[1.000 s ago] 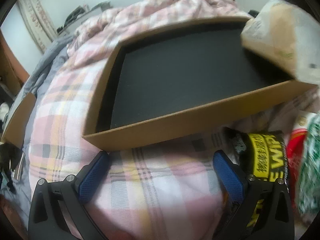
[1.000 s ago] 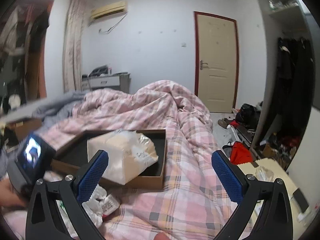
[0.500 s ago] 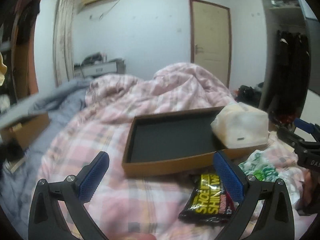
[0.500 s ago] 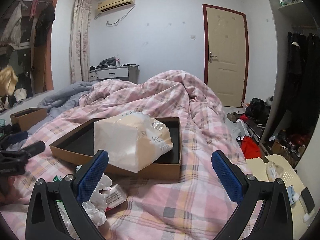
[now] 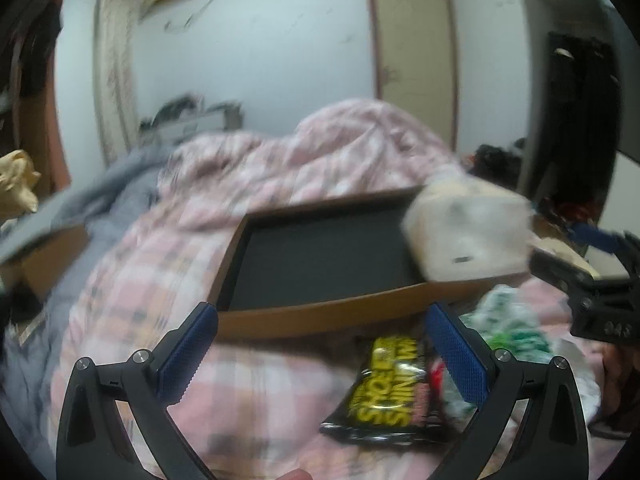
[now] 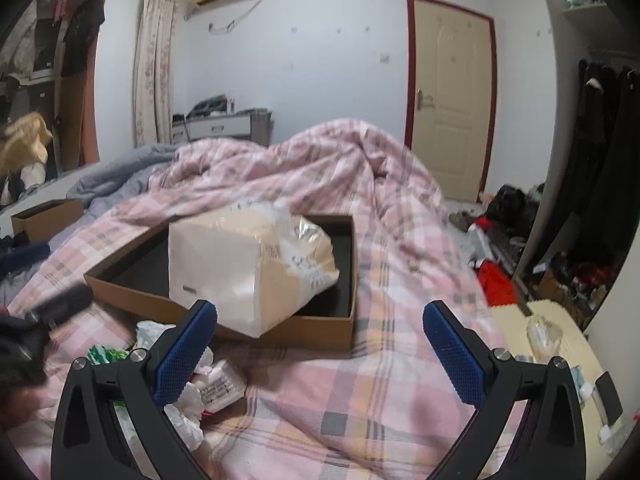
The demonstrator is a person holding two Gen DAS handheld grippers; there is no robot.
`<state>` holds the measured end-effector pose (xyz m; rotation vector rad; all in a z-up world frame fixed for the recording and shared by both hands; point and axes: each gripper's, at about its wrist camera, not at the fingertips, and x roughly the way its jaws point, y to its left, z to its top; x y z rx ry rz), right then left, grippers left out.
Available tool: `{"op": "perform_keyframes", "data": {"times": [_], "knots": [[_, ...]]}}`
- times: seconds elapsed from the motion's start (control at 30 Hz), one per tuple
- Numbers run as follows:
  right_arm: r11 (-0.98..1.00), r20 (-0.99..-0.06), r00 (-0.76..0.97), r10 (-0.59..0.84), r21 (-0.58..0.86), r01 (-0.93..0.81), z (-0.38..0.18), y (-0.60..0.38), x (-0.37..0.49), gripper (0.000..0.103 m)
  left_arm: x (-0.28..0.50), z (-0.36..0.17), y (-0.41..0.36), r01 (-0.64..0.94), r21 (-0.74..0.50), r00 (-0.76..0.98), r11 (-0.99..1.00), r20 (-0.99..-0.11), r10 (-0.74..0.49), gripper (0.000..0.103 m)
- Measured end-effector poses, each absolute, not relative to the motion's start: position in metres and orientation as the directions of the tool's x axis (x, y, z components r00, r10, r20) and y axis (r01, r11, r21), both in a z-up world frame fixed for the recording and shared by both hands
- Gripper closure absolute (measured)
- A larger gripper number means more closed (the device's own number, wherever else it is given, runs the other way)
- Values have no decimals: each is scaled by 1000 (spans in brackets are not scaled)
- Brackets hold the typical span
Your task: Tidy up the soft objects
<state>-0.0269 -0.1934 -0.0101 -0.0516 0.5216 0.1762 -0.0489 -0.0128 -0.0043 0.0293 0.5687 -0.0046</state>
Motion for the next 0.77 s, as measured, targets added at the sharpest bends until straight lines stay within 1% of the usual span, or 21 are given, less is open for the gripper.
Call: {"op": "perform_keyframes", "data": {"times": [0.1, 0.2, 0.23, 0.3, 0.37, 0.47, 0.53, 0.6, 0.77], "knots": [[984, -572, 810, 128, -28, -175, -19, -188, -16, 0, -47, -8, 11, -44, -87, 836, 995, -549, -10, 0], [982, -646, 756, 109, -48, -182, -30, -184, -7, 0, -48, -12, 22, -91, -127, 827, 988, -562, 4, 0], [981, -688, 719, 97, -55, -185, -37, -183, -1, 1, -46, -13, 25, -95, -137, 822, 986, -570, 0, 0], [986, -745, 664, 55, -66, -156, -46, -186, 8, 1, -39, -19, 27, -107, -143, 801, 984, -599, 0, 0], [989, -787, 614, 62, -36, -146, -52, -192, 14, 1, -33, -25, 28, -113, -139, 776, 984, -631, 0, 0], [988, -810, 578, 100, 13, -154, -55, -199, 17, 1, -21, -38, 29, -120, -141, 718, 983, -696, -12, 0], [987, -819, 559, 131, 52, -155, -57, -203, 18, 0, -19, -43, 33, -129, -154, 701, 980, -713, -20, 0], [984, -819, 550, 163, 91, -156, -58, -208, 17, 0, -18, -43, 35, -128, -169, 703, 977, -710, -31, 0], [984, -822, 547, 161, 89, -157, -60, -204, 13, 0, -19, -43, 35, -128, -174, 703, 977, -710, -34, 0]]}}
